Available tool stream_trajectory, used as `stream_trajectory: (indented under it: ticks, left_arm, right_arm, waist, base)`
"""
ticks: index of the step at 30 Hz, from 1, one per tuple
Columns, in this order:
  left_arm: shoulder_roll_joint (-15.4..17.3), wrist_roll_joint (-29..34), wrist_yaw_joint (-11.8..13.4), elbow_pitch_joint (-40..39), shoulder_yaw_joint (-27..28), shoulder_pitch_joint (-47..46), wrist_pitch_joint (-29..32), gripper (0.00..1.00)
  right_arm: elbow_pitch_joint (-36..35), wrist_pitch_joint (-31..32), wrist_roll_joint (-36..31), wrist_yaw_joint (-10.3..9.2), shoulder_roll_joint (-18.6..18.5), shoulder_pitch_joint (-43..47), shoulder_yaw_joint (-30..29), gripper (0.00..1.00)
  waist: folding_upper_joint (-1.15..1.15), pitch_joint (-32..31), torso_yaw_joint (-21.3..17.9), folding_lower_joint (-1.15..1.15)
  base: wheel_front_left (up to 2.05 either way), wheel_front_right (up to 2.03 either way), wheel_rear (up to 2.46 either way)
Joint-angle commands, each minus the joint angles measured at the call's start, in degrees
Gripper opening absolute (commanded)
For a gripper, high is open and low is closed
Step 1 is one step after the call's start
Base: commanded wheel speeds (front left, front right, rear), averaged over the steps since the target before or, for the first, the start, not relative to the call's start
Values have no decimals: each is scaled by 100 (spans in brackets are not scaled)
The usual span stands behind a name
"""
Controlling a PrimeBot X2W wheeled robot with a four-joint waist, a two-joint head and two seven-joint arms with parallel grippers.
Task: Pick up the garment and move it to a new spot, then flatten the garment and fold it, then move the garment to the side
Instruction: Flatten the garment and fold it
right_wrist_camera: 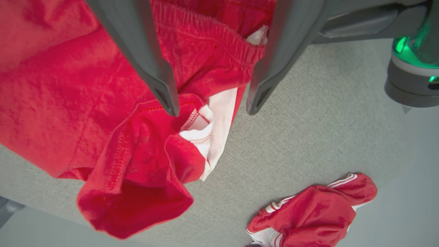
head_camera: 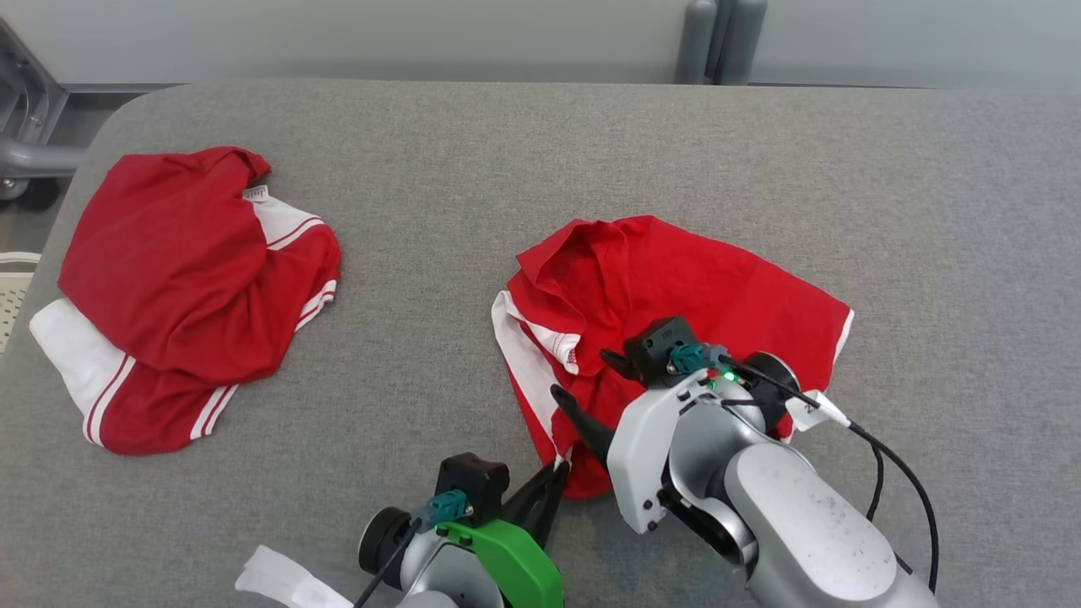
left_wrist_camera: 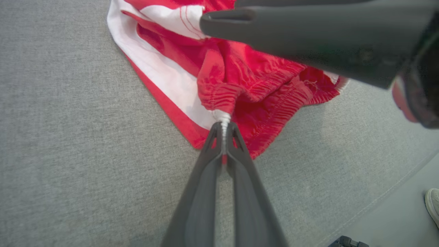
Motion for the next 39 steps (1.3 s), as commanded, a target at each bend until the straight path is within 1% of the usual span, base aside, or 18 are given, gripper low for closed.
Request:
stream_trajectory:
  ticks: [1, 6, 11, 16, 28, 29, 30, 31, 32, 36, 39]
  left_arm:
    - [58, 15, -5, 5, 1, -95, -9, 0]
    - [86, 1, -4, 5, -11, -93, 6, 0]
    - [53, -2, -1, -13, -30, -122, 12, 0]
    - [11, -5, -10, 3, -47, -142, -23, 0]
    - [-74, 17, -65, 57, -109, -255, -45, 0]
    - [-81, 17, -72, 63, -117, -262, -43, 0]
    - [-83, 17, -78, 70, -121, -274, -42, 0]
    - [-86, 16, -83, 79, -124, -284, -39, 0]
    - [-85, 11, -87, 89, -126, -294, -34, 0]
    - [-25, -79, -52, 134, -19, -308, -68, 0]
    - [173, -223, 18, 86, 233, -289, -145, 0]
  right_arm:
    - [68, 33, 54, -2, -6, -98, 18, 100]
    - [418, 149, 361, -2, -9, -338, 78, 100]
    - [728, 252, 499, -1, -7, -539, 144, 100]
    - [1001, 205, 674, -1, -7, -786, 278, 100]
    - [1676, 0, 798, -1, -9, -1309, 421, 100]
    - [1736, -52, 781, -1, -9, -1349, 421, 96]
    - [1798, -128, 723, -1, -9, -1404, 415, 61]
    - [1870, -186, 728, -1, -9, -1433, 413, 32]
    - [1925, -240, 790, -1, -9, -1444, 411, 0]
    - [2098, -380, 1118, -1, -10, -1612, 401, 0]
    - [2160, -486, 1465, -2, -15, -1815, 207, 0]
  waist:
    - [0, 4, 24, 0]
    - [0, 18, 91, 0]
    - [0, 51, 157, 0]
    - [0, 105, 206, 0]
    - [0, 247, 300, 0]
    - [0, 249, 307, 0]
    - [0, 251, 313, 0]
    - [0, 251, 317, 0]
    - [0, 248, 320, 0]
    - [0, 216, 299, 0]
    - [0, 201, 187, 0]
  base:
    - [0, 0, 0]
    - [0, 0, 0]
    - [0, 0, 0]
    - [0, 0, 0]
    - [0, 0, 0]
    - [0, 0, 0]
    - [0, 0, 0]
    - [0, 0, 0]
    - [0, 0, 0]
    - [0, 0, 0]
    - [0, 0, 0]
